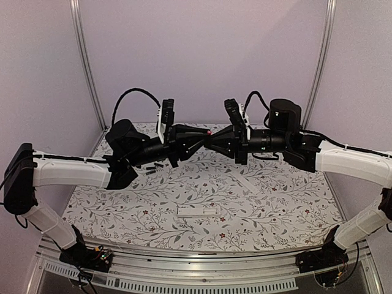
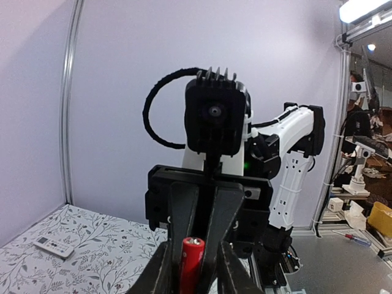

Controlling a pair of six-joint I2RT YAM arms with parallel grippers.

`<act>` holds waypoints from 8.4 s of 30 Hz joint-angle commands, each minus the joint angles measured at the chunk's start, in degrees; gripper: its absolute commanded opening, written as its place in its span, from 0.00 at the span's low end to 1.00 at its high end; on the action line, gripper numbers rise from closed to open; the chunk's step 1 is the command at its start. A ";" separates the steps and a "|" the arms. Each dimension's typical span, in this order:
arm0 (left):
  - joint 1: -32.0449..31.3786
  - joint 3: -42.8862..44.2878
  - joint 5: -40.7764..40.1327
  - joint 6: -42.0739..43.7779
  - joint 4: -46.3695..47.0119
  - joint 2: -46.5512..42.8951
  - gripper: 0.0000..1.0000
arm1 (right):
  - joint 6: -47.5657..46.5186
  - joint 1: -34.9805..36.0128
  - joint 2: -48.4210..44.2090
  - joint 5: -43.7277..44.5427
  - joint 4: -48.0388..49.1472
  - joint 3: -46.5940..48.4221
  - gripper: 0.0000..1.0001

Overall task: Load the batteries into the remote control
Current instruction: Pass from the left arm to the right, then place the battery in the battery compartment, then load the battery into the battery compartment, then pick up the battery from the center of the board.

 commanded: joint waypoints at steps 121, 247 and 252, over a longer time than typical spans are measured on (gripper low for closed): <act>7.36 -32.31 -29.73 4.84 -25.63 -19.10 0.70 | -25.29 10.11 34.23 30.88 -47.91 16.49 0.05; 35.43 43.57 -19.50 65.09 -86.90 42.97 0.34 | -4.65 -2.37 2.86 30.41 -29.65 0.93 0.48; 36.12 43.00 -19.72 63.26 -86.88 42.89 0.34 | -4.48 -2.37 2.53 30.42 -29.71 0.82 0.48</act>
